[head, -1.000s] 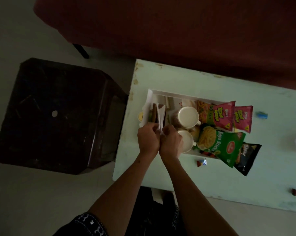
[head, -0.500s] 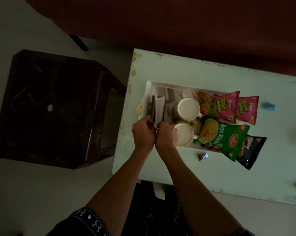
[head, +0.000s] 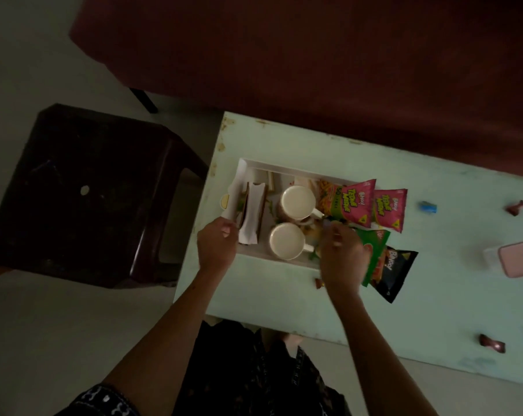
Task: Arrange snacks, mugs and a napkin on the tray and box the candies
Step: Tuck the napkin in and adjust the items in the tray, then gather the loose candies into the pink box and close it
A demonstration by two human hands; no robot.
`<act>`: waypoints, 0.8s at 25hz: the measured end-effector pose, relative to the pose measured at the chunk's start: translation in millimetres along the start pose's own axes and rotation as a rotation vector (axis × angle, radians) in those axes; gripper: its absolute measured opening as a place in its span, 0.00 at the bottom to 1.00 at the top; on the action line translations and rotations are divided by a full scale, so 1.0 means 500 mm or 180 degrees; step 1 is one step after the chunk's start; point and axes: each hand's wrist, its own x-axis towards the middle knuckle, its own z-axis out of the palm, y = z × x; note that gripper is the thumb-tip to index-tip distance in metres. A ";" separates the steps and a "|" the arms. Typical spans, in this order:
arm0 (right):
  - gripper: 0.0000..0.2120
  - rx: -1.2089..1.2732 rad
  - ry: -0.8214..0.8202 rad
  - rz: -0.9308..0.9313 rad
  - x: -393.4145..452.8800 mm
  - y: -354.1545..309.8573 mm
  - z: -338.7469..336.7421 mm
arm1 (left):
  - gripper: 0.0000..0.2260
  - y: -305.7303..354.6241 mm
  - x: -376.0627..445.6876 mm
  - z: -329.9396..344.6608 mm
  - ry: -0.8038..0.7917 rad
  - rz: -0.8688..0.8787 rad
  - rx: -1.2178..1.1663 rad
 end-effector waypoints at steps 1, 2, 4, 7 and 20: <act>0.09 0.0016 0.0254 0.0141 0.020 0.039 -0.039 | 0.05 0.002 -0.001 -0.004 0.0047 -0.0028 -0.0006; 0.08 0.0091 0.0444 0.0342 0.041 0.079 -0.074 | 0.06 0.004 -0.001 -0.008 0.0094 -0.0088 0.0011; 0.07 0.0297 0.0663 0.0782 0.086 0.163 -0.133 | 0.06 0.011 0.003 -0.011 0.0179 -0.0257 0.0132; 0.09 0.0611 0.0639 0.1597 0.154 0.282 -0.171 | 0.10 0.020 0.029 -0.010 0.0219 -0.0536 0.0203; 0.06 0.2291 -0.2298 0.3188 0.300 0.413 -0.063 | 0.18 -0.059 0.177 0.070 -0.0209 -0.1476 -0.0207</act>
